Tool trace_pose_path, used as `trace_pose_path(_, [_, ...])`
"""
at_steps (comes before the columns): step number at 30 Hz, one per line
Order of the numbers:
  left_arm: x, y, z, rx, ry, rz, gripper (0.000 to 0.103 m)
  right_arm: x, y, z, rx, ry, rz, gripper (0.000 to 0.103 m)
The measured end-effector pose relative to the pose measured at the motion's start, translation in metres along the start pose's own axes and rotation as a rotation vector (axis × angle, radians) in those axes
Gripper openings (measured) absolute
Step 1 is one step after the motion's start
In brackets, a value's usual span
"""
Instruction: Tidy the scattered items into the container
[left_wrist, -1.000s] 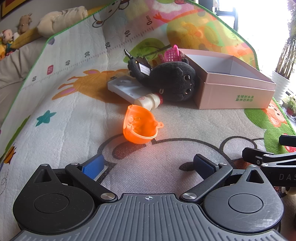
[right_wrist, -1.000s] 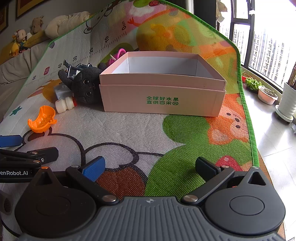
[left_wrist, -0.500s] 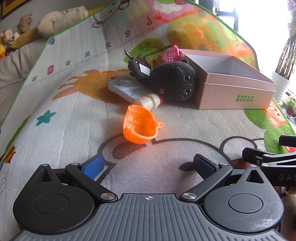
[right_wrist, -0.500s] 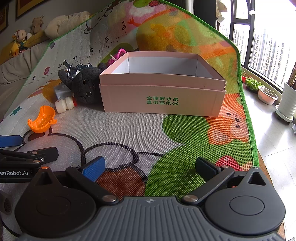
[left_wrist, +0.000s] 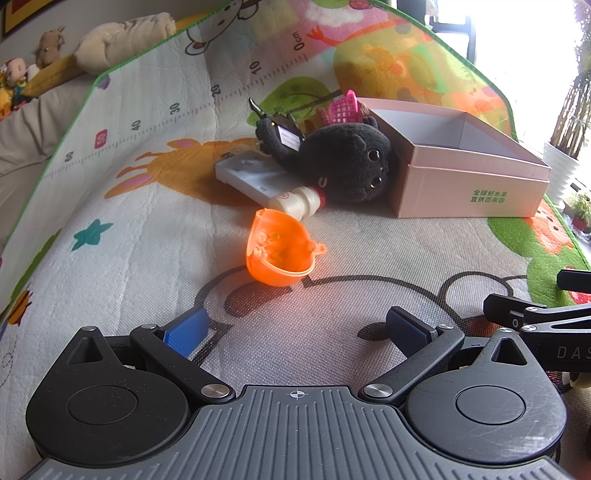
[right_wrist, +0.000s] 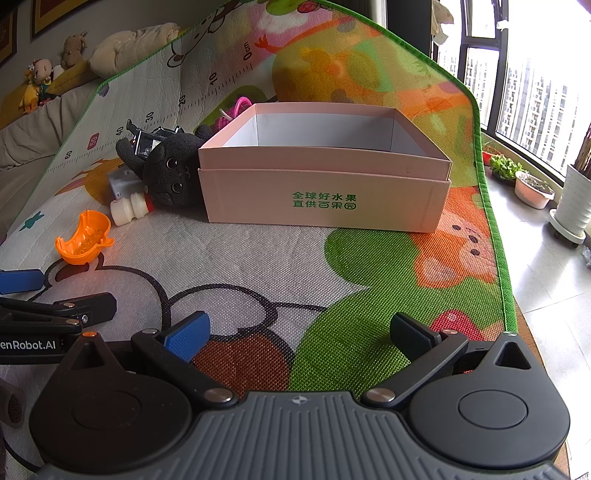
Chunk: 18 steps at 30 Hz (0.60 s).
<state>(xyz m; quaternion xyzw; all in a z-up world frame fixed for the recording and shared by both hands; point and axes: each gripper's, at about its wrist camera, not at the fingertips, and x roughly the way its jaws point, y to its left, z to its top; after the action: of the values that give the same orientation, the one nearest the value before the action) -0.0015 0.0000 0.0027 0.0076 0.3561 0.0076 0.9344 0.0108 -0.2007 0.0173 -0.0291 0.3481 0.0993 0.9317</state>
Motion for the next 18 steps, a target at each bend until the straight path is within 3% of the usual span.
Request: trace_pose_path(18, [-0.0022,0.0009,-0.002,-0.001,0.001,0.008,0.103,0.0026,0.0023,-0.0017,-0.006,0.003,-0.008,0.103])
